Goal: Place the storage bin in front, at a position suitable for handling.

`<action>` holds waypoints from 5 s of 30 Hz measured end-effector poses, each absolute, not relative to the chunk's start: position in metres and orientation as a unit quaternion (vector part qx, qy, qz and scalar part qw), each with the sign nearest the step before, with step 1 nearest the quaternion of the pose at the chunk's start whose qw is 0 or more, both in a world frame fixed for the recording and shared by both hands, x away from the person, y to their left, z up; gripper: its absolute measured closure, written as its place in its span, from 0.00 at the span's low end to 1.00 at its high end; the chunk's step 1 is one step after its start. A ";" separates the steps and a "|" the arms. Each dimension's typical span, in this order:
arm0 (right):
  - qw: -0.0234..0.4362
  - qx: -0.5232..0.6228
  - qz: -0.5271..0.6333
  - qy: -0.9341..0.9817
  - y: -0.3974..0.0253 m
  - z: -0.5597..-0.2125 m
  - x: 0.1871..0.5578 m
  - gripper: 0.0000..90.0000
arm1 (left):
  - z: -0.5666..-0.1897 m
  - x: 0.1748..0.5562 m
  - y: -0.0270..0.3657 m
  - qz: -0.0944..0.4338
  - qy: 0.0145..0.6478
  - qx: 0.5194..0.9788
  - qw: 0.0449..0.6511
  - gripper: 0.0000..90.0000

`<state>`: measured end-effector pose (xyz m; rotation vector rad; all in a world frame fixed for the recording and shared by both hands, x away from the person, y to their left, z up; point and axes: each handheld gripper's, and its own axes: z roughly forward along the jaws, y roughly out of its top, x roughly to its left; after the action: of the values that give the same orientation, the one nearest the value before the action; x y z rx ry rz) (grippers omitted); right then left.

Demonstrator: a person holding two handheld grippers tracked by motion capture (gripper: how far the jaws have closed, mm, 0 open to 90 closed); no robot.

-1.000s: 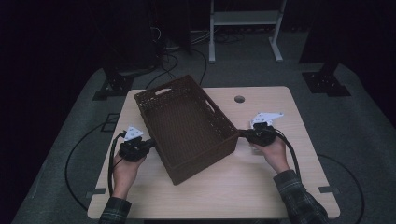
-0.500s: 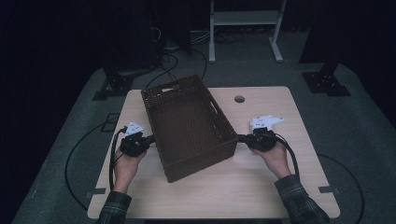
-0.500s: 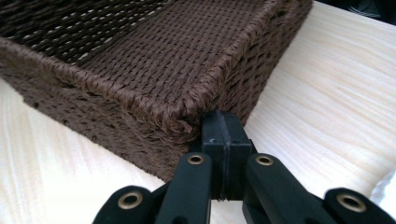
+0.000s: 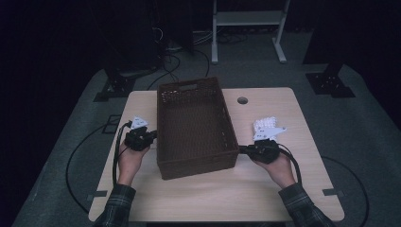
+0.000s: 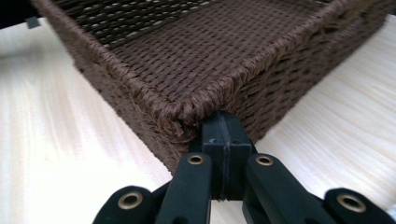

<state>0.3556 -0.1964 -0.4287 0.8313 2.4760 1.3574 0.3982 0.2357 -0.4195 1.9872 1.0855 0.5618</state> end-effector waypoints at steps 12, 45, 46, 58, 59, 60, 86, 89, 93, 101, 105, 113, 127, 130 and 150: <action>0.071 0.248 0.469 0.845 -0.181 -0.428 0.338 1.00 | -0.417 0.414 0.237 0.228 0.423 0.785 0.391 1.00; 0.178 0.384 0.419 0.803 -0.268 -0.461 0.316 0.41 | -0.377 0.384 0.255 0.165 0.436 0.778 0.422 0.51; 0.182 0.389 0.418 0.801 -0.272 -0.462 0.315 0.40 | -0.377 0.383 0.253 0.165 0.435 0.781 0.417 0.51; 0.191 0.434 0.387 0.791 -0.305 -0.479 0.302 0.30 | -0.385 0.378 0.235 0.169 0.431 0.804 0.373 0.66; 0.194 0.435 0.383 0.792 -0.305 -0.480 0.302 0.30 | -0.386 0.378 0.234 0.170 0.433 0.805 0.369 0.66; 0.196 0.435 0.380 0.792 -0.305 -0.481 0.303 0.30 | -0.387 0.378 0.233 0.175 0.433 0.806 0.363 0.67; 0.189 0.452 0.360 0.794 -0.308 -0.492 0.308 0.28 | -0.387 0.380 0.271 0.196 0.456 0.794 0.351 0.88; 0.188 0.453 0.358 0.794 -0.308 -0.492 0.308 0.27 | -0.387 0.380 0.276 0.198 0.458 0.791 0.352 0.89; 0.188 0.455 0.352 0.796 -0.308 -0.495 0.309 0.26 | -0.387 0.382 0.283 0.207 0.462 0.787 0.352 0.91; 0.186 0.454 0.340 0.802 -0.306 -0.500 0.310 0.22 | -0.388 0.385 0.289 0.222 0.467 0.781 0.350 0.92; 0.185 0.455 0.341 0.802 -0.306 -0.500 0.310 0.21 | -0.384 0.383 0.290 0.229 0.474 0.771 0.358 0.82; 0.188 0.455 0.342 0.801 -0.306 -0.501 0.310 0.20 | -0.359 0.370 0.281 0.211 0.453 0.769 0.398 0.56; 0.190 0.455 0.345 0.798 -0.306 -0.502 0.310 0.20 | -0.352 0.359 0.204 0.144 0.383 0.807 0.427 0.49; 0.190 0.455 0.346 0.798 -0.306 -0.502 0.310 0.20 | -0.352 0.357 0.194 0.142 0.374 0.811 0.427 0.49; 0.197 0.458 0.352 0.792 -0.307 -0.503 0.310 0.20 | -0.360 0.368 0.092 0.124 0.305 0.852 0.407 0.50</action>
<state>0.3103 -0.3067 -0.5033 1.2822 2.2183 0.9853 0.3678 0.0920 -0.3597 2.1483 0.7703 0.3124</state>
